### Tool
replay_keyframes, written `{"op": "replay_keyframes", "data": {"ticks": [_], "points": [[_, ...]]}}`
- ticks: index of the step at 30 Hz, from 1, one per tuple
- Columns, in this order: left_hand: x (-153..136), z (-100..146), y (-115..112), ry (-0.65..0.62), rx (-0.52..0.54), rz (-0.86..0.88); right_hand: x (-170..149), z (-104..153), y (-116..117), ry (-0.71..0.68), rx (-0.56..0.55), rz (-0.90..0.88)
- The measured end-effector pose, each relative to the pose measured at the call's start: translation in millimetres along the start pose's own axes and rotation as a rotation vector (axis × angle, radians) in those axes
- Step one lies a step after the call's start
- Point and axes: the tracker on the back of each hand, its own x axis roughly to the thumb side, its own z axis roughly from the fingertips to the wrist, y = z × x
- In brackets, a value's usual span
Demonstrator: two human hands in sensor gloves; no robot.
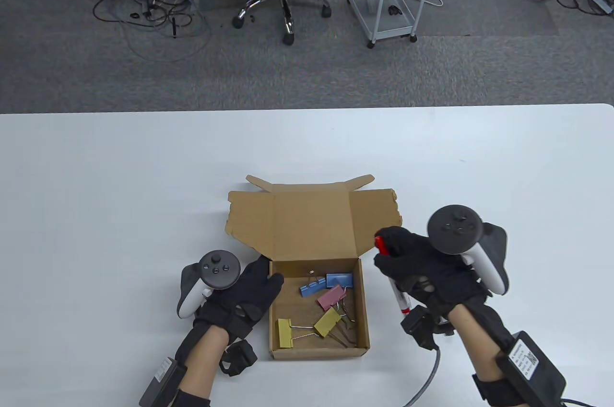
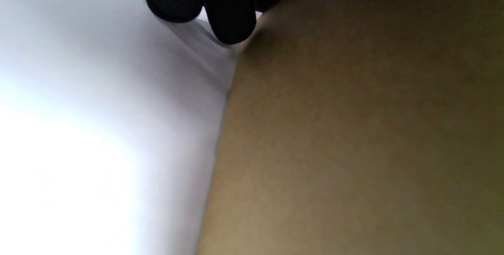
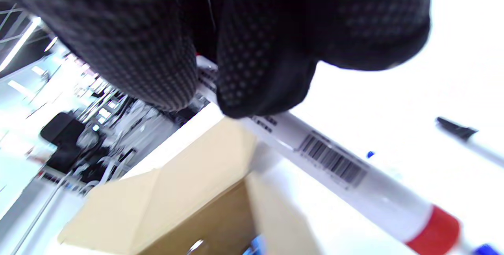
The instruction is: Open four flaps of mailer box and unpack office supplies
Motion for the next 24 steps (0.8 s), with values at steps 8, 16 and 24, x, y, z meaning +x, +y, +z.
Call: {"op": "replay_keyframes", "data": {"ticks": [8, 16, 24], "points": [[0, 0, 0, 0.002, 0.002, -0.005, -105, -27, -20, 0.260, -0.075, -0.040], [0, 0, 0, 0.004, 0.002, -0.001, -167, -60, 3, 0.445, -0.059, 0.073], [0, 0, 0, 0.004, 0.002, 0.000, -177, -69, 29, 0.479, -0.102, 0.210]]}}
